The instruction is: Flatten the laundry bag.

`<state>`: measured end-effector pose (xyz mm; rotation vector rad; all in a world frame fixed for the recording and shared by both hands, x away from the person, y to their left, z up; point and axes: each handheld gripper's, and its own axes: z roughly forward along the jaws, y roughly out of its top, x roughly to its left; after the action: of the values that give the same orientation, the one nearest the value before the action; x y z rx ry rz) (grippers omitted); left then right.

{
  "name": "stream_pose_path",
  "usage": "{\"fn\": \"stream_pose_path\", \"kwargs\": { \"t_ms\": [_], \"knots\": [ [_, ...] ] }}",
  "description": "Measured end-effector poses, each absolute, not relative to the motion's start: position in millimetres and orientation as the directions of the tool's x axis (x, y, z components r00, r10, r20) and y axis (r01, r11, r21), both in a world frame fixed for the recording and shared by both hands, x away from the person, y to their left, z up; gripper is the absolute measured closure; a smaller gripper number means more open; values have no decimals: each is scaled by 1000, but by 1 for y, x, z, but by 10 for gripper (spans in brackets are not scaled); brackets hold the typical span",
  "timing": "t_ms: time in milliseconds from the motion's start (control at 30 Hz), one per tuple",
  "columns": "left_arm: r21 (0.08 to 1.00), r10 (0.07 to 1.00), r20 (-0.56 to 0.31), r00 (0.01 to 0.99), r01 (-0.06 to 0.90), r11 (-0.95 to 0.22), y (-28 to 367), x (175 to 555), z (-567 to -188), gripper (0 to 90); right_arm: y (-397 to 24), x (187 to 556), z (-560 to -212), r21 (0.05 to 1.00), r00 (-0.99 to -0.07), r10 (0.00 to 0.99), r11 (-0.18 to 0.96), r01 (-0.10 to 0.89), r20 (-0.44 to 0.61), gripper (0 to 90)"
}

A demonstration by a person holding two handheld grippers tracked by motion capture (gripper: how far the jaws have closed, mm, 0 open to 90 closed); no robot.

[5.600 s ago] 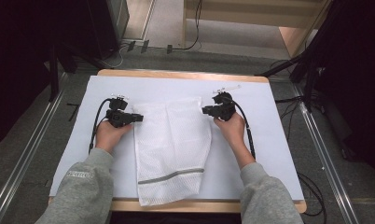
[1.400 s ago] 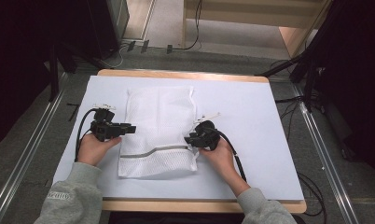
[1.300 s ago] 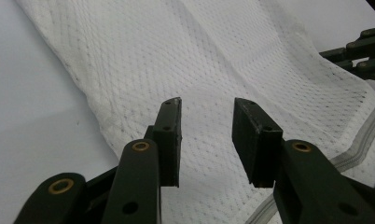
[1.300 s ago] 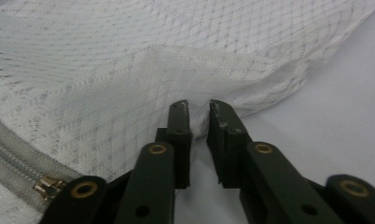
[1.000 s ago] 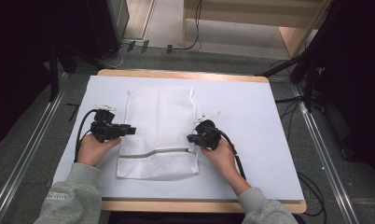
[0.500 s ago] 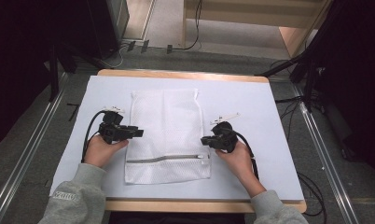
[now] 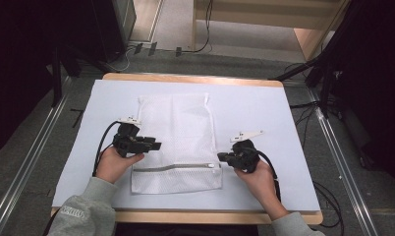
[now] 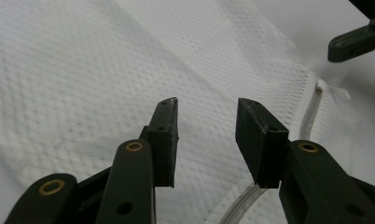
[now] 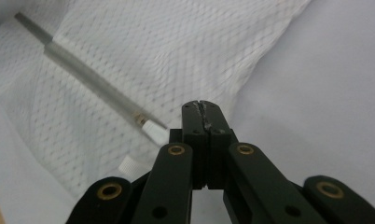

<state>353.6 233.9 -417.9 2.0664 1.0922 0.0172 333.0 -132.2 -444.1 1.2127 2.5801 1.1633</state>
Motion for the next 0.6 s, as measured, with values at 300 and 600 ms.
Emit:
{"fn": "stream_pose_path", "kwargs": {
  "t_ms": [300, 600],
  "knots": [
    [659, 657, -308, 688, 652, -374, 205, 348, -412, 567, -122, 330, -465, 615, -702, 665, 449, 648, 254, 900],
    [652, 621, -300, 724, 631, -421, 186, 347, -416, 541, -113, 324, -466, 611, -707, 655, 453, 650, 267, 900]
  ]
}}
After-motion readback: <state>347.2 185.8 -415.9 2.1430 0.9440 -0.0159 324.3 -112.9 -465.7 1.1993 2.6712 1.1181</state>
